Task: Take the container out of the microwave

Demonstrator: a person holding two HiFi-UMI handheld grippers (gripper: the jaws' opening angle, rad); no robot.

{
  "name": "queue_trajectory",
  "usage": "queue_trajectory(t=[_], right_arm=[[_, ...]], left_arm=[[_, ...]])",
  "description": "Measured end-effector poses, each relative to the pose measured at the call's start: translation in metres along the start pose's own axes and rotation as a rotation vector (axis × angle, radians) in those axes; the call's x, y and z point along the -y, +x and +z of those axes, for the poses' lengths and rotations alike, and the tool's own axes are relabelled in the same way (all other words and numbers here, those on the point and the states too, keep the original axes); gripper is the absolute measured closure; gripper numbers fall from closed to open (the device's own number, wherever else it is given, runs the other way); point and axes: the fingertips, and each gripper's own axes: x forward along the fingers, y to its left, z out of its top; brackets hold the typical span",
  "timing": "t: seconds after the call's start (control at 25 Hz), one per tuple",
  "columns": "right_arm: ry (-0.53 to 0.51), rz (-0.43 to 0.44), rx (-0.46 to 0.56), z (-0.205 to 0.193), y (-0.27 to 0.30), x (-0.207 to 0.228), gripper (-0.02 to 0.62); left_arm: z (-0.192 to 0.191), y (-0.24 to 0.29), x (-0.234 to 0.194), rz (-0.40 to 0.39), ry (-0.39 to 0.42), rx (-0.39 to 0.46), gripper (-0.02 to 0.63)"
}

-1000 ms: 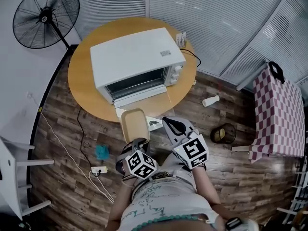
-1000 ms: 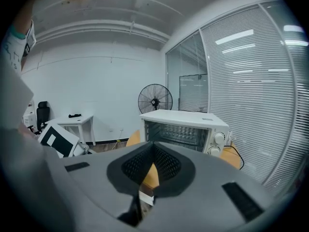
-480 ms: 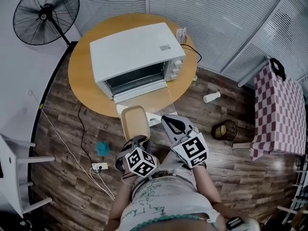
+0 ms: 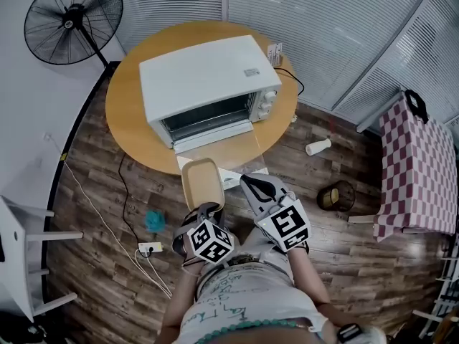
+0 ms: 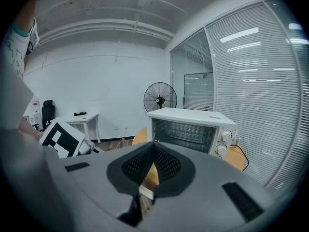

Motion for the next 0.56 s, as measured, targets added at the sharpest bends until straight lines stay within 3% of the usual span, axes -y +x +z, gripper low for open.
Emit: queue_trajectory(t=[0.56], right_arm=[[0.004,0.020,-0.017,-0.001,0.011,-0.001,0.603]], left_arm=[[-0.003,0.003,-0.010,0.000,0.006,-0.017,0.558]])
